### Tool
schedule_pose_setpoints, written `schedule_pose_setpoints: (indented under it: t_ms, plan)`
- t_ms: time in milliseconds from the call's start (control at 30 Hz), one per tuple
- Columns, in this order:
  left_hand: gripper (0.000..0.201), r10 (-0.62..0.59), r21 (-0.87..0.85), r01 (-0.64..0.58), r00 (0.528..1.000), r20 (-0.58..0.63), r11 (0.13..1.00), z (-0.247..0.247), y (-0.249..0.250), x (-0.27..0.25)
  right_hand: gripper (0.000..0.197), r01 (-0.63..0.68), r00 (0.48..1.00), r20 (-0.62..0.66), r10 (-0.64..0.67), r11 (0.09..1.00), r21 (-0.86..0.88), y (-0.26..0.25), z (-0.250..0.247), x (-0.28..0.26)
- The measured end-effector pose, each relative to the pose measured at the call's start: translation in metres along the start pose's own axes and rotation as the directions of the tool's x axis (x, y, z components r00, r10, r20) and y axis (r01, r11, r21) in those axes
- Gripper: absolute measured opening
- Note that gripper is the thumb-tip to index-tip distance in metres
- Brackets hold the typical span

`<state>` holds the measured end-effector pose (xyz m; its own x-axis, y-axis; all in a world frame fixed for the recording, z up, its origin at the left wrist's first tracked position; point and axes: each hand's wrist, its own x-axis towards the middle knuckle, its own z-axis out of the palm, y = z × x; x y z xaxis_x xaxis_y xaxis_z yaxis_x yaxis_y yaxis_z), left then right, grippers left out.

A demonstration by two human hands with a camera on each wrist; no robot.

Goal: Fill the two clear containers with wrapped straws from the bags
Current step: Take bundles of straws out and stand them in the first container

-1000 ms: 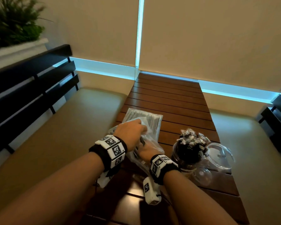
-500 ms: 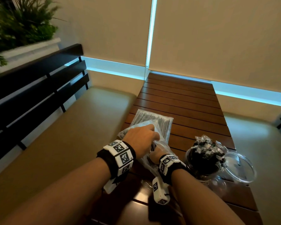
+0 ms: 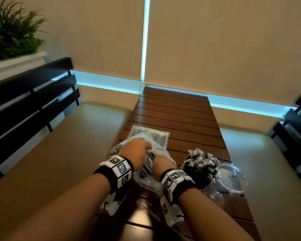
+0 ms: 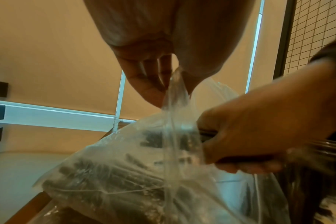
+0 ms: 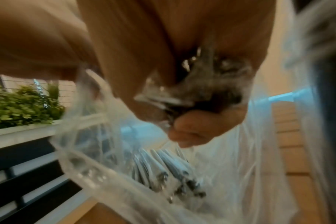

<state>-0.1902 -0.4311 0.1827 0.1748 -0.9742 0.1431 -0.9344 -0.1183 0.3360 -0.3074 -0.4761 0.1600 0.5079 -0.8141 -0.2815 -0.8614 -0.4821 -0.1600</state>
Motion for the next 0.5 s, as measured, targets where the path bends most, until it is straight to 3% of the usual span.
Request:
schedule_pose_setpoints:
  t_ms: [100,233,400,500]
  plan:
    - [0.028,-0.059,-0.026,0.059,0.998,-0.011,0.998,0.0,0.012,0.003,0.026,0.017,0.999,0.032,-0.016,0.999,-0.046,0.008,-0.02,-0.023]
    - [0.028,-0.115,-0.047,0.119,0.99,0.081,0.992,0.004,0.024,0.01,0.033,0.054,0.995,0.091,-0.038,0.981,-0.184,0.035,-0.071,-0.072]
    - [0.017,-0.163,0.033,0.16,0.983,0.086,0.987,0.011,0.041,0.013,0.039,-0.017,1.0,0.0,0.018,0.96,-0.281,0.069,-0.125,-0.121]
    - [0.019,-0.174,0.064,0.166,0.976,0.135,0.984,0.012,0.045,0.008,0.04,-0.048,0.996,-0.08,0.03,0.972,-0.232,0.082,-0.151,-0.137]
